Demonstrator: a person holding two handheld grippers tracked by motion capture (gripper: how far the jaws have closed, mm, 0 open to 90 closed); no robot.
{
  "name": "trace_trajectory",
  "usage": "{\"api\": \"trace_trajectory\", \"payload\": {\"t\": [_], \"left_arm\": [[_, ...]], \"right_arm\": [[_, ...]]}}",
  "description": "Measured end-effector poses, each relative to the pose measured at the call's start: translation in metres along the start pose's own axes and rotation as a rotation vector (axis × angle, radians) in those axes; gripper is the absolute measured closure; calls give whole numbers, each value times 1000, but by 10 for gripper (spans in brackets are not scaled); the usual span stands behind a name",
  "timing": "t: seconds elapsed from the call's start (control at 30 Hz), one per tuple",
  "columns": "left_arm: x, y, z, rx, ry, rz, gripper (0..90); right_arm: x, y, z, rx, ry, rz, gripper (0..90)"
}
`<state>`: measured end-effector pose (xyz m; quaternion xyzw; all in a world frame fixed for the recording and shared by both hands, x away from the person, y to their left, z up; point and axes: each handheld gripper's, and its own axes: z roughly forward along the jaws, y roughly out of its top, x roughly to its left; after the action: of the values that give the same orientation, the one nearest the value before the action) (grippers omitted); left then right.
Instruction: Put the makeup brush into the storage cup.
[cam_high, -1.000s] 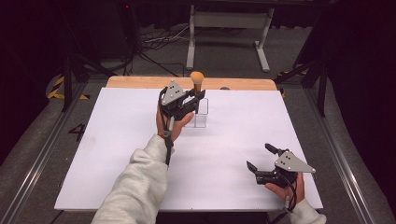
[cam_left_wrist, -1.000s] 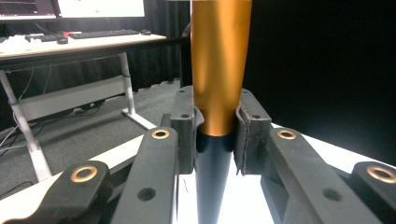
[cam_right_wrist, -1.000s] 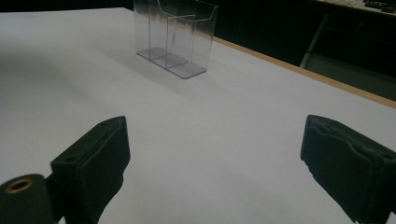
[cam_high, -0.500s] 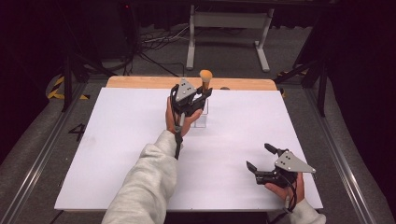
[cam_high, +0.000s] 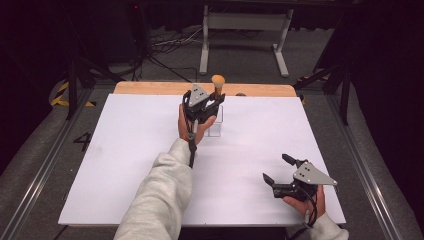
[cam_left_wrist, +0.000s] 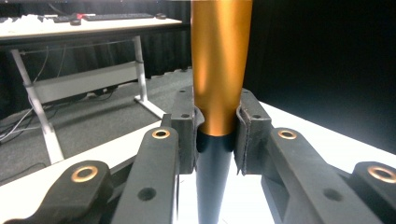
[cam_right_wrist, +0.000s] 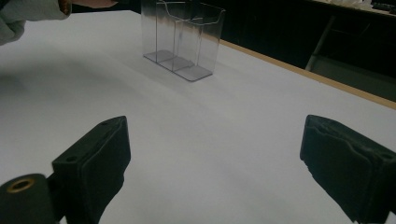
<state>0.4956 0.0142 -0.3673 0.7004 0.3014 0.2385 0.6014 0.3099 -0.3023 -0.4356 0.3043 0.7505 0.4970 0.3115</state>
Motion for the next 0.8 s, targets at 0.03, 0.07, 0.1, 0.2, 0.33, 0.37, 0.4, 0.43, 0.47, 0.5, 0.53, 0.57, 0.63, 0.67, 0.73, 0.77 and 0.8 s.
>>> {"api": "trace_trajectory", "payload": {"t": [0.03,0.07,0.1,0.2,0.33,0.37,0.4,0.43,0.47,0.5,0.53,0.57,0.63,0.67,0.73,0.77,0.8], "left_arm": [[0,-1,1,5,-2,-3,733],[0,-2,2,6,-2,-3,733],[0,-3,2,8,-17,-13,733],[-2,-7,4,21,-19,-9,733],[-2,-11,4,28,-20,-7,733],[-3,-12,4,29,-21,-3,733],[-3,-13,4,35,-18,2,733],[-3,-14,4,36,-22,-3,733],[-3,-14,4,36,-22,-3,733],[-3,-15,3,36,-23,-3,733],[-3,-16,3,37,-21,0,733],[-3,-16,2,37,-30,-4,733],[-5,-19,1,33,-32,-5,733],[-5,-20,1,38,-35,-6,733],[-6,-24,0,34,-35,2,733],[-7,-25,0,36,-37,-9,733],[-6,-26,0,42,-37,-6,733]], "right_arm": [[0,0,0,1,-1,0,93],[0,0,0,1,-2,0,94],[0,0,0,0,-3,0,94],[0,0,0,1,-3,-1,94],[0,0,0,1,-3,-2,94],[0,0,0,2,-3,-3,94],[0,0,1,2,-2,-4,94],[0,0,1,1,-2,-5,95],[0,0,1,1,-2,-5,95],[0,0,1,1,-2,-5,95],[0,0,1,1,-1,-6,95],[0,0,1,1,-2,-7,95],[0,0,0,0,-3,-7,95],[0,0,0,1,-3,-3,95],[-1,0,1,0,-2,-1,95],[-1,0,1,0,-2,-1,95],[-1,0,1,0,-1,-3,95]]}}
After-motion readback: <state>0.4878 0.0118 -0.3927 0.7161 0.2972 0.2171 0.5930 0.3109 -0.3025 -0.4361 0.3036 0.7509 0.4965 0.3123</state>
